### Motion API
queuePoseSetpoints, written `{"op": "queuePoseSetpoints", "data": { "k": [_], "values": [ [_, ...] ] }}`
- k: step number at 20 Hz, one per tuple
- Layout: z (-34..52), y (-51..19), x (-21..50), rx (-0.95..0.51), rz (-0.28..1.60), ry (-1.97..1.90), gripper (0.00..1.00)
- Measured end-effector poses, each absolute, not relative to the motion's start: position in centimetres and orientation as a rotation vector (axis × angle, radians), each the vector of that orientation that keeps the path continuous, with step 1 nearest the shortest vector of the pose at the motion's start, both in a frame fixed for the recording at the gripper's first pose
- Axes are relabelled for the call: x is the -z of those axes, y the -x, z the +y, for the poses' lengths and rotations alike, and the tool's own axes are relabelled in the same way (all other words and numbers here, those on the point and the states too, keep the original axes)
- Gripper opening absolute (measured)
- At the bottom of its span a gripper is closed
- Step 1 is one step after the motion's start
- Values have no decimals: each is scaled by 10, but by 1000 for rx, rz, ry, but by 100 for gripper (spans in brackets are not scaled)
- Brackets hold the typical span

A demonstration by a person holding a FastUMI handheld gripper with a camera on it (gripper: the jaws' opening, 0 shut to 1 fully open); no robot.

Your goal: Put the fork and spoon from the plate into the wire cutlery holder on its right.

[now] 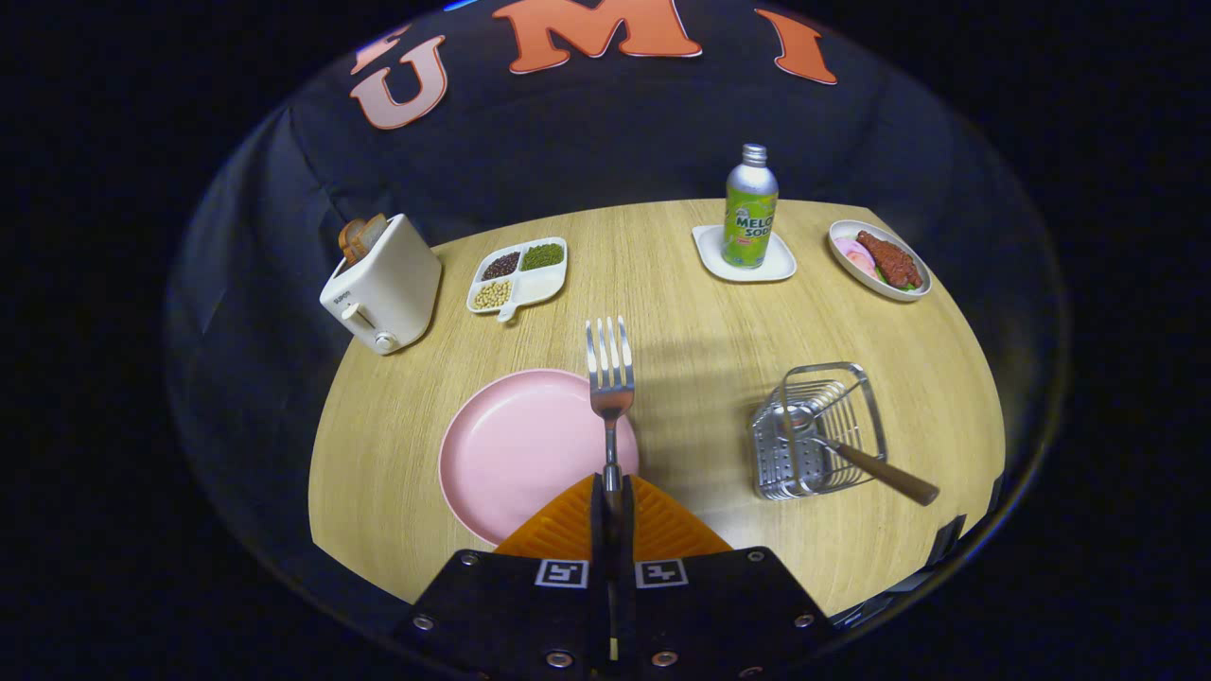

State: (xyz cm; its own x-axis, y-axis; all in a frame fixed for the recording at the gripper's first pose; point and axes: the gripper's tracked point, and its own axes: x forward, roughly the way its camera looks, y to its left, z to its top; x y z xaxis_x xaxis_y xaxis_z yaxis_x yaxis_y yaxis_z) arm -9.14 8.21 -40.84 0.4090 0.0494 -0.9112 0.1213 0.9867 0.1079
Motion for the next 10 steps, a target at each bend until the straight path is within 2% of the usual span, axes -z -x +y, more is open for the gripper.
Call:
{"op": "queuePoseSetpoints", "data": {
  "k": [10],
  "values": [
    [0,106,380,76,1232,-127,4]
  ]
}}
